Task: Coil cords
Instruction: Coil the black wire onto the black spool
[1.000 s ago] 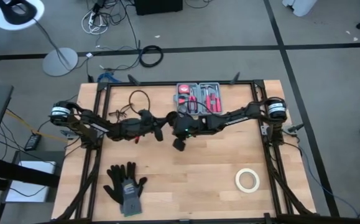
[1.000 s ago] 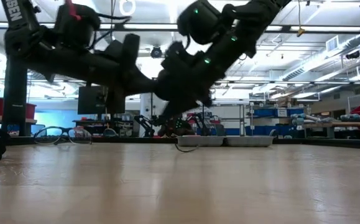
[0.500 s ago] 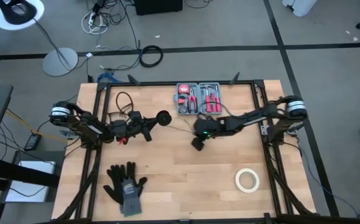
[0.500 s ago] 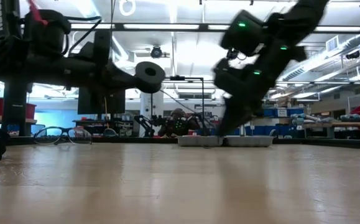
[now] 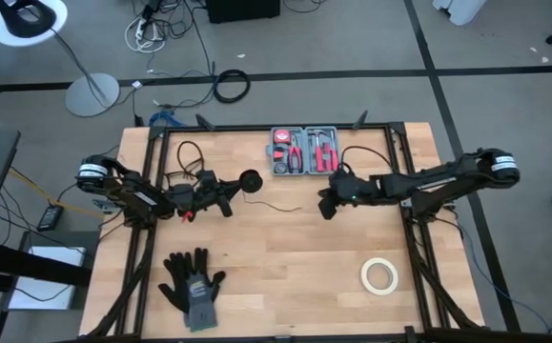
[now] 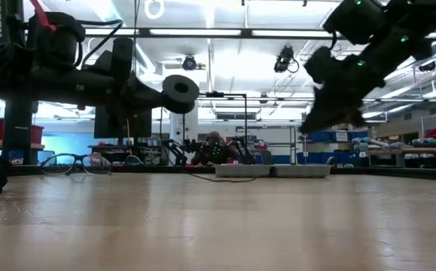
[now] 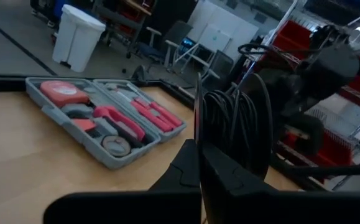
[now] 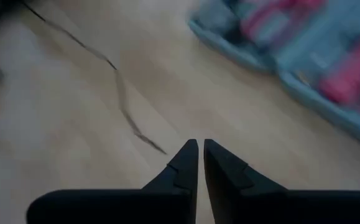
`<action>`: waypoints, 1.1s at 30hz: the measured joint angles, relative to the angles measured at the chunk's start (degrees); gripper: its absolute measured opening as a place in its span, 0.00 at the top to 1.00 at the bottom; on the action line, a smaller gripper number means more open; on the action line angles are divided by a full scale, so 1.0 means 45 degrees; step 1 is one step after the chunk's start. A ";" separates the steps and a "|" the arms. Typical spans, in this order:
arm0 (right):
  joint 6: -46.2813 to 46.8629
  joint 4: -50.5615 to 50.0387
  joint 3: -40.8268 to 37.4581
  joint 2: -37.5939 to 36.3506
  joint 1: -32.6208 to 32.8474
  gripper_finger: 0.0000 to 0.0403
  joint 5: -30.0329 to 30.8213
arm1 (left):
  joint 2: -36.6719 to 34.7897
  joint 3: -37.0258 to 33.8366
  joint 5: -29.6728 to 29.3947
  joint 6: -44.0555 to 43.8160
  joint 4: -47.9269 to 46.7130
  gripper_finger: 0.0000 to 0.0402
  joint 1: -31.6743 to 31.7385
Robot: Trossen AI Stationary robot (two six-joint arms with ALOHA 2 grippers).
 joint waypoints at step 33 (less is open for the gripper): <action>-0.7728 1.0110 0.5624 1.1248 -0.0231 0.63 -0.1658 | 0.0008 0.0064 0.0133 -0.0080 -0.0243 1.00 0.0001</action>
